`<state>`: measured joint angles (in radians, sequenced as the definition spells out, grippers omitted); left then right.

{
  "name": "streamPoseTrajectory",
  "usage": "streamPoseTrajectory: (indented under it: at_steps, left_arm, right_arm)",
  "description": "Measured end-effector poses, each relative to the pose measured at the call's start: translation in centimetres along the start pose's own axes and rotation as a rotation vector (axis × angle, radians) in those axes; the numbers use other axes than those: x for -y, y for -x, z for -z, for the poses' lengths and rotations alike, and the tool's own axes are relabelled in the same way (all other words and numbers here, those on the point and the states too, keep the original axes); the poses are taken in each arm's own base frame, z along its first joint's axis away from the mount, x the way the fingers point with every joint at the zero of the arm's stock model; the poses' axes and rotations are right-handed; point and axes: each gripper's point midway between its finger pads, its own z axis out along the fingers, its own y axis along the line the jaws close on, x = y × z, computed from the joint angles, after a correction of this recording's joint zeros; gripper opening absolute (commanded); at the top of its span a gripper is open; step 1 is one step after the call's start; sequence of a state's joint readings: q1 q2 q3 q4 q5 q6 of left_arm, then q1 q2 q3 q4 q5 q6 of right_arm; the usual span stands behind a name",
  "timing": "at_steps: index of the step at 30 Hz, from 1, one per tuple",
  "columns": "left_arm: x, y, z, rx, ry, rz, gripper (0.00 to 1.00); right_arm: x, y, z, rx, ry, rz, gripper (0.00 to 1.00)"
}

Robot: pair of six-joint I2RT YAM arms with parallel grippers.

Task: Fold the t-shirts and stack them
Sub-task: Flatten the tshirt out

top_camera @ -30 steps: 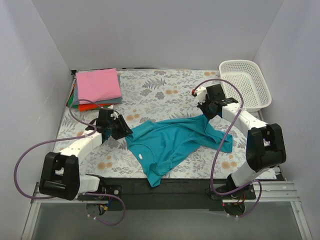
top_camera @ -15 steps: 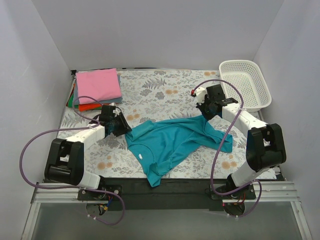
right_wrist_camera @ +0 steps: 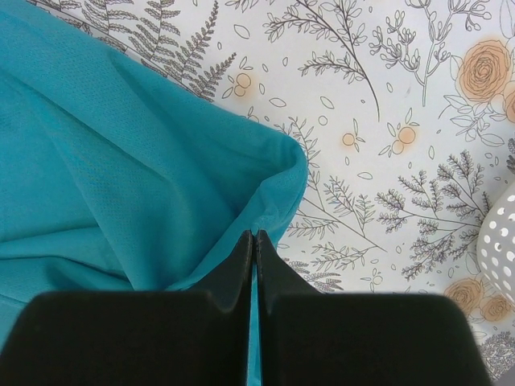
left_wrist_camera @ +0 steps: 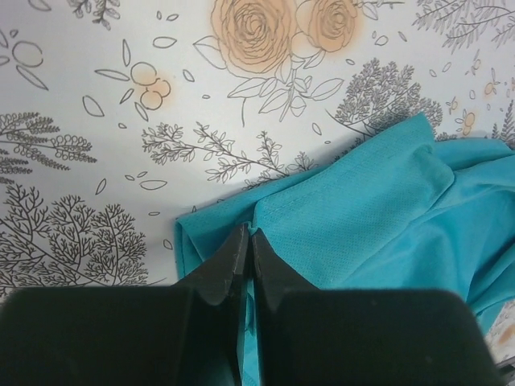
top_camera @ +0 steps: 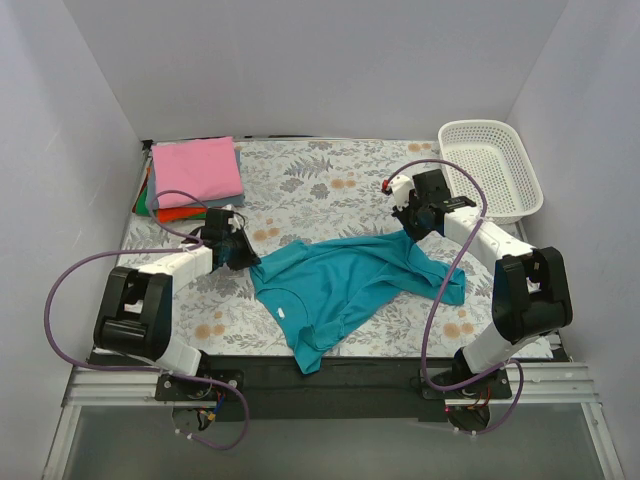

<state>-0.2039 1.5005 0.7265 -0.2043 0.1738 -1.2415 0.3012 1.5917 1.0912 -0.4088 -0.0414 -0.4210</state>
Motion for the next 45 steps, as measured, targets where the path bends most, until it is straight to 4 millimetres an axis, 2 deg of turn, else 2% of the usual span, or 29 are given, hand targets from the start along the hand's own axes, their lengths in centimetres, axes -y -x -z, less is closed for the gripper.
streamPoseTrajectory:
  at_steps: [2,5,7,9,11,15,17,21,25,27,32,36,39,41,44,45]
  left_arm:
    - [0.2,0.2,0.0,0.001,-0.005,-0.013,0.00]
    - [1.3,1.9,0.6,0.043,-0.029,-0.047,0.00]
    - [2.6,3.8,1.7,0.098,-0.054,-0.086,0.00]
    - [4.6,6.7,4.0,0.197,-0.096,-0.141,0.00]
    - [6.9,9.7,7.2,0.318,-0.145,-0.200,0.00]
    - [11.7,15.4,16.2,0.623,-0.259,-0.322,0.00]
    - [13.7,17.3,21.4,0.776,-0.312,-0.368,0.00]
    - [16.4,19.1,30.1,1.015,-0.404,-0.427,0.00]
    - [18.4,19.3,38.1,1.212,-0.494,-0.474,0.00]
    - [19.4,19.0,42.0,1.292,-0.543,-0.502,0.00]
    - [21.5,17.2,50.7,1.460,-0.675,-0.576,0.00]
    - [22.3,15.1,56.7,1.571,-0.763,-0.626,0.00]
    - [22.6,13.3,61.1,1.655,-0.822,-0.663,0.00]
    - [22.6,12.1,63.3,1.701,-0.854,-0.685,0.00]
    - [22.5,11.0,64.8,1.734,-0.880,-0.706,0.00]
    - [22.5,11.2,63.9,1.713,-0.875,-0.708,0.00]
  right_arm:
    - [0.0,0.0,0.0,0.000,0.000,0.005,0.01]
    - [0.4,0.6,0.4,0.008,0.004,0.032,0.01]
    - [1.2,2.0,1.4,0.028,-0.002,0.064,0.01]
    - [2.8,5.0,3.1,0.089,-0.028,0.116,0.01]
    - [4.3,8.2,5.2,0.161,-0.060,0.172,0.01]
    - [6.4,13.8,10.7,0.307,-0.136,0.293,0.01]
    - [6.9,15.8,13.9,0.365,-0.170,0.352,0.01]
    - [7.4,19.8,22.2,0.520,-0.275,0.460,0.01]
    - [7.1,22.4,32.0,0.698,-0.406,0.521,0.01]
    - [6.4,22.8,37.3,0.790,-0.476,0.537,0.01]
    - [4.2,21.4,48.7,0.987,-0.631,0.553,0.01]
    - [2.7,19.8,55.8,1.114,-0.746,0.555,0.01]
    - [2.1,18.8,59.5,1.179,-0.824,0.548,0.01]
    - [2.1,18.5,60.6,1.198,-0.853,0.542,0.01]
    - [2.5,18.4,60.5,1.184,-0.865,0.528,0.01]
    - [3.2,18.9,58.1,1.137,-0.837,0.520,0.01]
